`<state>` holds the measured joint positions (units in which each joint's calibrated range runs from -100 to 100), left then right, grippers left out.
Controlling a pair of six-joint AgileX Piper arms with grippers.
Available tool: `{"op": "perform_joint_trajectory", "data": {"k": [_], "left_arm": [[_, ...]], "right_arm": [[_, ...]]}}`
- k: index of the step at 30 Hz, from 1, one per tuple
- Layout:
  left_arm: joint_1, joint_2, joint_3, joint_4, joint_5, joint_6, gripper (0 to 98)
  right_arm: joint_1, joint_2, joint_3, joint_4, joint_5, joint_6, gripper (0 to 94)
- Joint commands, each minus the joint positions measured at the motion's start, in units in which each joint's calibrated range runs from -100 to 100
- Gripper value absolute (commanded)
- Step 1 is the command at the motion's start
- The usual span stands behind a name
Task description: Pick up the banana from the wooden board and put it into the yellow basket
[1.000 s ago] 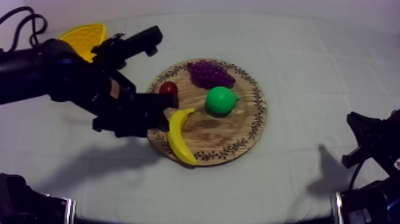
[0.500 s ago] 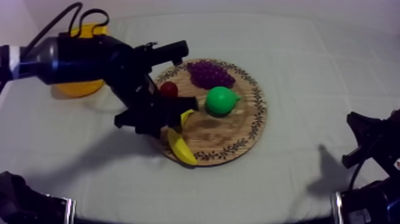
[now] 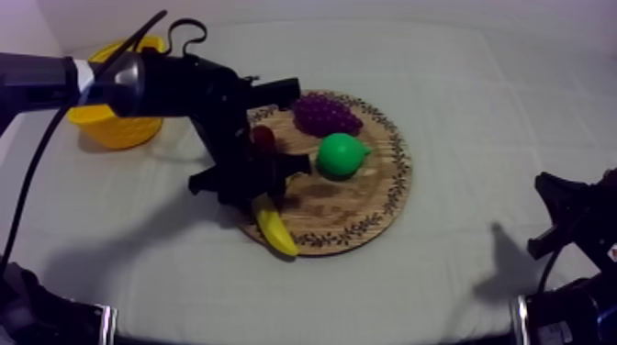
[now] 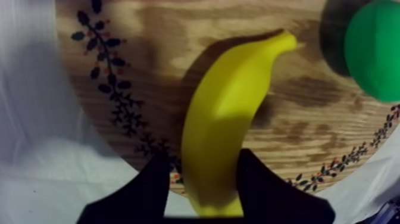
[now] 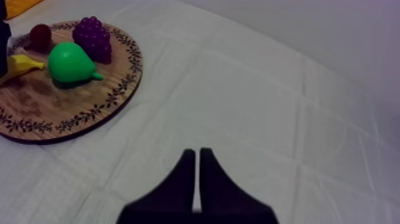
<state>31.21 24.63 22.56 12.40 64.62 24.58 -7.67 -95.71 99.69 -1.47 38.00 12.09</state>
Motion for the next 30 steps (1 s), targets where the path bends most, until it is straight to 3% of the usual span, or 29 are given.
{"op": "perform_joint_trajectory", "data": {"k": [1, 12, 16, 20, 24, 30], "left_arm": [[0.0, 0.2, 0.0, 0.05, 0.1, -0.5, 43.9], [1.0, 1.9, -1.6, -0.59, 0.4, -3.2, 36.8], [1.3, 1.7, -2.5, -1.63, 0.9, -3.4, 34.5], [1.4, 0.1, -5.8, -3.85, 4.5, -2.3, 33.5], [0.6, -2.8, -12.0, -7.25, 11.5, -0.6, 33.5], [-3.6, -8.8, -23.8, -11.67, 21.4, 0.0, 34.2]], "right_arm": [[0.0, 0.0, 0.0, 0.0, 0.0, 0.0, 0.5], [0.0, 0.0, 0.0, 0.0, 0.0, 0.0, 0.5], [0.0, 0.0, 0.0, 0.0, 0.0, 0.0, 0.5], [0.0, 0.0, 0.0, 0.0, 0.0, 0.0, 0.5], [0.0, 0.0, 0.0, 0.0, 0.0, 0.0, 0.5], [0.0, 0.0, 0.0, 0.0, 0.0, 0.0, 0.5]]}}
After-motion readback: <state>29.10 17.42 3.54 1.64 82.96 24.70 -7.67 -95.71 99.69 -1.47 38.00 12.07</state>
